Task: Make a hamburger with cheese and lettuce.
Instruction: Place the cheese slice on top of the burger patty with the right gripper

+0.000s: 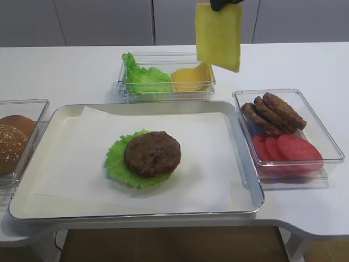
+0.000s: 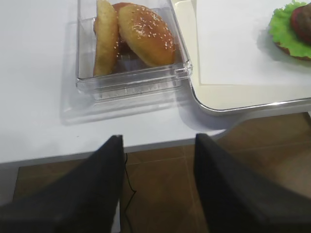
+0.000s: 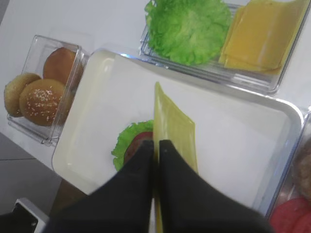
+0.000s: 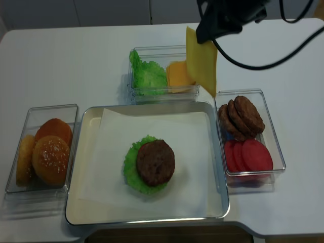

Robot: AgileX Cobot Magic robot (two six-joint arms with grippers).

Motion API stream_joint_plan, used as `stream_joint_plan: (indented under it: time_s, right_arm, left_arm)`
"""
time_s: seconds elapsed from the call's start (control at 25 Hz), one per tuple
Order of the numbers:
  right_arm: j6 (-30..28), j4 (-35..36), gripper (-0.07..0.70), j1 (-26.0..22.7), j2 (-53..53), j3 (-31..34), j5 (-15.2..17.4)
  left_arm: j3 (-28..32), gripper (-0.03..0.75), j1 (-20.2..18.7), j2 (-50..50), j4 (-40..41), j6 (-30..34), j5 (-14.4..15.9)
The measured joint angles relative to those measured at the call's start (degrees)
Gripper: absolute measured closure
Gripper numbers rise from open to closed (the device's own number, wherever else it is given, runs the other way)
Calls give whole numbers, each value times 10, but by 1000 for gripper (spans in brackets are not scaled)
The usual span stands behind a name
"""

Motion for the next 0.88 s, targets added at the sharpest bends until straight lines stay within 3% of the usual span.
stream_joint_plan:
  time_s: [0.2, 0.44, 0.88]
  right_arm:
    - [-15, 7, 591, 29, -26, 42, -1]
    - [-20, 10, 591, 88, -30, 46, -2]
    - [-21, 12, 591, 153, -27, 47, -3]
  left_arm:
    - [0, 363, 0, 0, 0, 0, 0]
    - [0, 363, 0, 0, 0, 0, 0]
    - [0, 363, 0, 0, 0, 0, 0]
